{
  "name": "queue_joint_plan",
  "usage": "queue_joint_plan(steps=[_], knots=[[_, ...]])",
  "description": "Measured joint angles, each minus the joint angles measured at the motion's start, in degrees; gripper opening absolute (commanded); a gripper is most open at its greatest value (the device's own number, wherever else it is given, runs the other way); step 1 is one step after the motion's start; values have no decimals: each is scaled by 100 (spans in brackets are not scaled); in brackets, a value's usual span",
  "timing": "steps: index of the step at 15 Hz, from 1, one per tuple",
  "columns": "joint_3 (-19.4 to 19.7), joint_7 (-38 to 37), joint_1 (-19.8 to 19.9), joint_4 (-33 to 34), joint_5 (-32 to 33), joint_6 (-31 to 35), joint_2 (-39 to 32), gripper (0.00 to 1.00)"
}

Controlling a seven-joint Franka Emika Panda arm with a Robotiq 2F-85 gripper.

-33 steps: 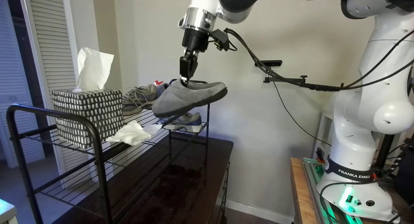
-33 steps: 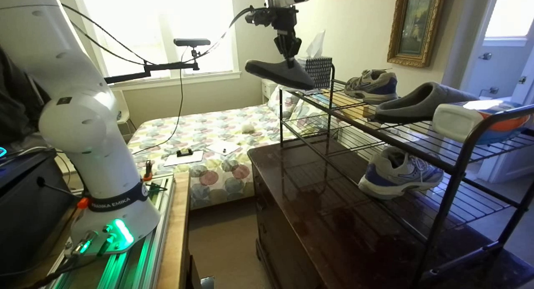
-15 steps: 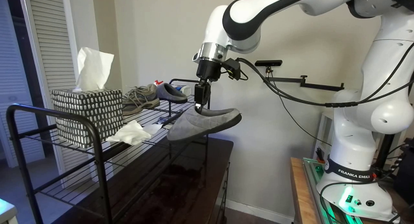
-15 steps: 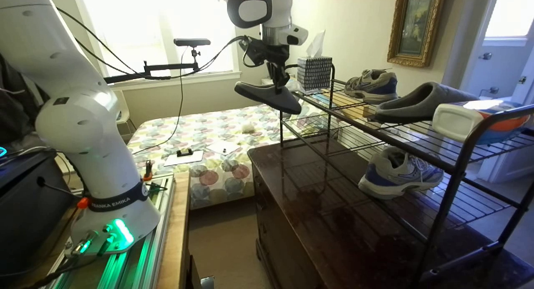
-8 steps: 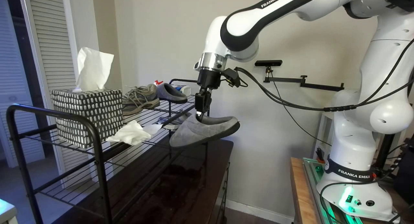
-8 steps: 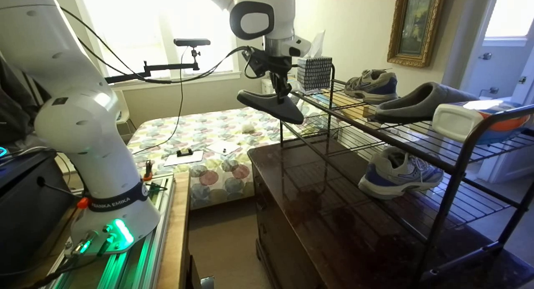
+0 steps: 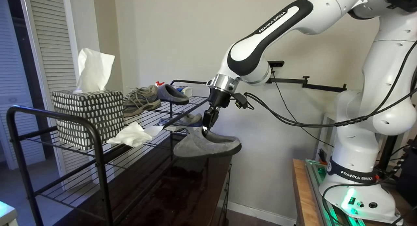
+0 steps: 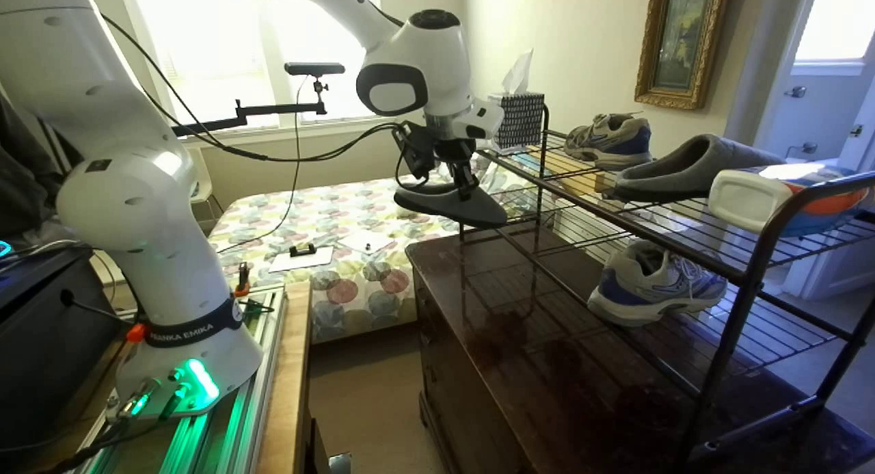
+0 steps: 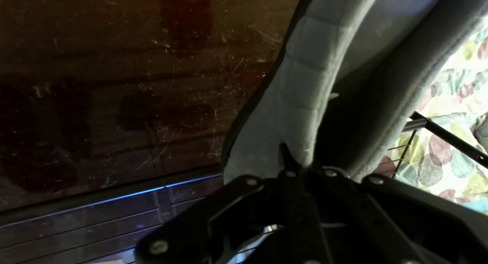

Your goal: Remove the left grey house slipper from the topmost shelf and put it on the second shelf.

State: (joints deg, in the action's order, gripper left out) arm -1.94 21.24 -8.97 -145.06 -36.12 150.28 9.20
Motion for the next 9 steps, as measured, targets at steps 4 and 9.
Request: queue_joint_plan(steps=[4, 9], knots=[[21, 1355, -272, -486, -1446, 811, 154, 1], [80, 2965, -854, -604, -3609, 2084, 293, 1]])
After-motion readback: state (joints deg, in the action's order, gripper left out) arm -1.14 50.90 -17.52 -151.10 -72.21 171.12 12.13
